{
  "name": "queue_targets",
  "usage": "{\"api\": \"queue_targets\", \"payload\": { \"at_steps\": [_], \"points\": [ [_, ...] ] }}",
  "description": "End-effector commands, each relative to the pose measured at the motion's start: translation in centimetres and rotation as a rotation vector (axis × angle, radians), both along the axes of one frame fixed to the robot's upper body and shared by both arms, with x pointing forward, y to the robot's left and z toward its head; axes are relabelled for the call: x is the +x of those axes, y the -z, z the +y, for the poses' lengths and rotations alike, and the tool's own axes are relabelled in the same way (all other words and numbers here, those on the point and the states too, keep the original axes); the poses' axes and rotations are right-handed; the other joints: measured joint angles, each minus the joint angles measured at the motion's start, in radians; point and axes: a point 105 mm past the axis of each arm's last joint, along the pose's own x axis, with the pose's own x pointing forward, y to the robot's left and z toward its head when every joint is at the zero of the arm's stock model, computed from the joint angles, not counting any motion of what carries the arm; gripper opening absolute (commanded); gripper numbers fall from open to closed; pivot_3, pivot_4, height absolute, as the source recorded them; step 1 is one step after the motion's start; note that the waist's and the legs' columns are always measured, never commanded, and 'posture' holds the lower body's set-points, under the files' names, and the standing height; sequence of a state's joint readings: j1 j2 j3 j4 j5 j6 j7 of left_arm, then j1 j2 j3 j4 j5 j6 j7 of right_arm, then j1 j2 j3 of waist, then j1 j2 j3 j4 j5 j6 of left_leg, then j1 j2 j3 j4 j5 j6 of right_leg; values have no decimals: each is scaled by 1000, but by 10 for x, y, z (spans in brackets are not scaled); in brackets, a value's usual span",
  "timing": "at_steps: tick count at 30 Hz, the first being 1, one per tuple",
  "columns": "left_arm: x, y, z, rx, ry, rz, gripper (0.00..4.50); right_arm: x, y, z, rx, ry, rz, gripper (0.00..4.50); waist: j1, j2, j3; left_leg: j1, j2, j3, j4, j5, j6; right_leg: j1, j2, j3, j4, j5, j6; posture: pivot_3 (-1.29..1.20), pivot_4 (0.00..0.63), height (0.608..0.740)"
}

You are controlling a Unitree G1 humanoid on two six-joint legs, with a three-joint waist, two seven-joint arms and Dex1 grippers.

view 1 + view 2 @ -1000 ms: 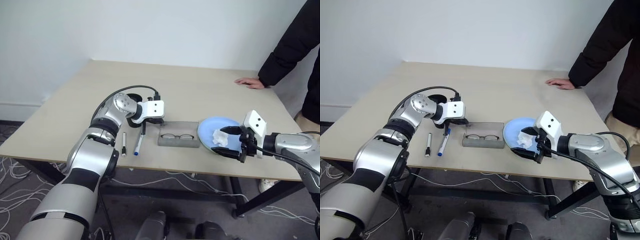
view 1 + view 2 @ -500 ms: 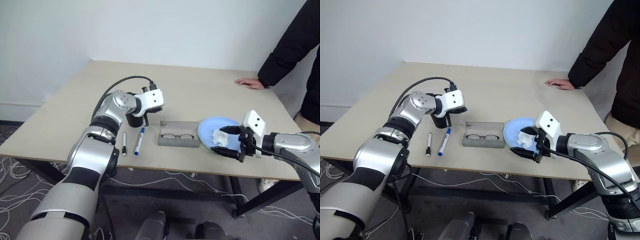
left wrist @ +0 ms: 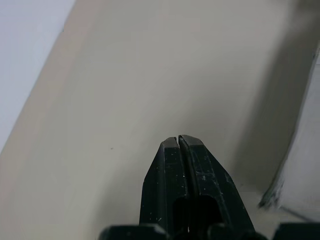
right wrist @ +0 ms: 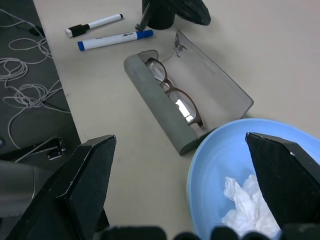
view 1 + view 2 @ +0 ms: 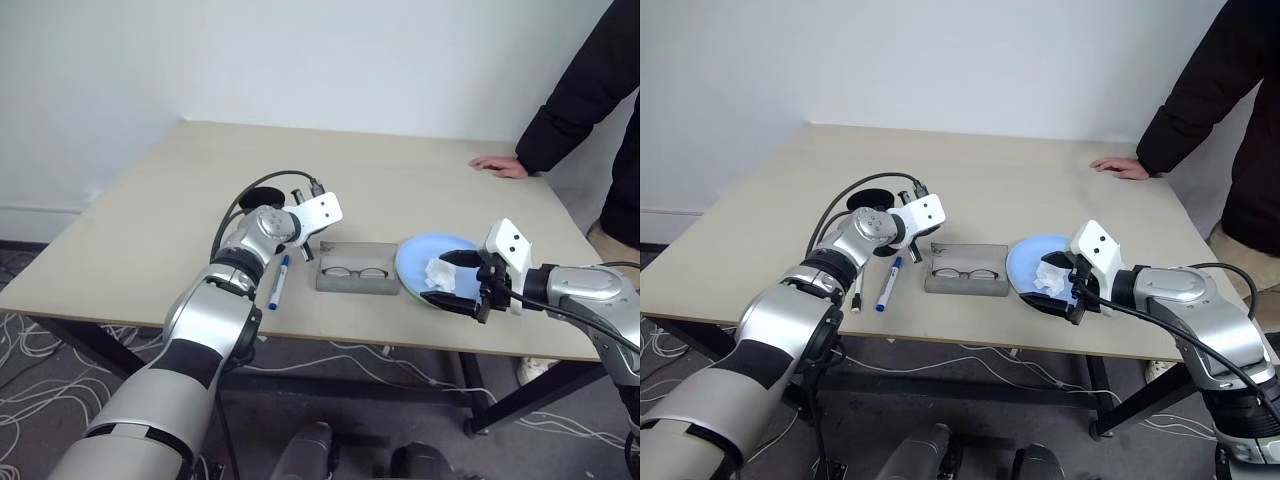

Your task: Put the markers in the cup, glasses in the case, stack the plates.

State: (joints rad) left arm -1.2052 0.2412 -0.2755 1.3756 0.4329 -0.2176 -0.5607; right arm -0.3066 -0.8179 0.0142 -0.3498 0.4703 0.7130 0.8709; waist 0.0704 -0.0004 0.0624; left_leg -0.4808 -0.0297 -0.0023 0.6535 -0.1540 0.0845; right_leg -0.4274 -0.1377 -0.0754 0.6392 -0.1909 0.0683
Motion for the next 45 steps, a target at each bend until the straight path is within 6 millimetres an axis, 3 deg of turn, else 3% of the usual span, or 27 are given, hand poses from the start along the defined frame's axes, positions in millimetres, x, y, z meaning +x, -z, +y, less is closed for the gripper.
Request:
{"api": "queue_targets", "payload": {
  "at_steps": [1,11,17,25,33,37,40,45],
  "points": [
    [1,-6,-8,20,31,-36,23,-1,-15,0,6,8,-60,4500,-1,0,0,0,0,0,0,0,0,0,0,0,0,0,0,0,0,701],
    [-24,25,-9,137,218,146,23,-3,-14,0,5,20,-60,4500,-1,0,0,0,1,3,0,0,0,0,0,0,0,1,-1,0,0,701],
    [-38,18,-7,169,374,224,23,-1,-14,-1,4,17,-57,4500,-2,0,0,1,8,17,-2,0,0,-2,-1,1,0,3,-4,0,0,701],
    [-49,6,-13,134,510,197,23,1,-13,0,3,9,-51,4500,-1,0,0,0,11,20,-3,0,0,-5,-1,1,-1,4,-5,0,0,701],
    [-34,-23,-4,111,443,81,23,3,-13,1,3,-4,-49,4500,-2,0,0,0,12,21,-2,0,0,-7,-1,2,0,5,-5,0,0,701],
    [-29,-56,6,-44,390,79,23,3,-14,1,2,-8,-50,4500,-1,0,0,-1,12,22,-1,0,0,-8,-1,1,0,5,-5,0,0,701],
    [-37,-75,15,-173,378,129,23,2,-14,0,0,-10,-49,4500,-4,0,0,-2,13,22,0,0,0,-10,-1,1,-1,6,-5,0,0,701],
    [-68,-79,28,-297,307,212,23,2,-15,-1,1,-14,-47,4500,-18,2,-1,-1,14,23,-1,-1,1,-9,-1,2,-1,7,-5,0,0,701]
  ]
}}
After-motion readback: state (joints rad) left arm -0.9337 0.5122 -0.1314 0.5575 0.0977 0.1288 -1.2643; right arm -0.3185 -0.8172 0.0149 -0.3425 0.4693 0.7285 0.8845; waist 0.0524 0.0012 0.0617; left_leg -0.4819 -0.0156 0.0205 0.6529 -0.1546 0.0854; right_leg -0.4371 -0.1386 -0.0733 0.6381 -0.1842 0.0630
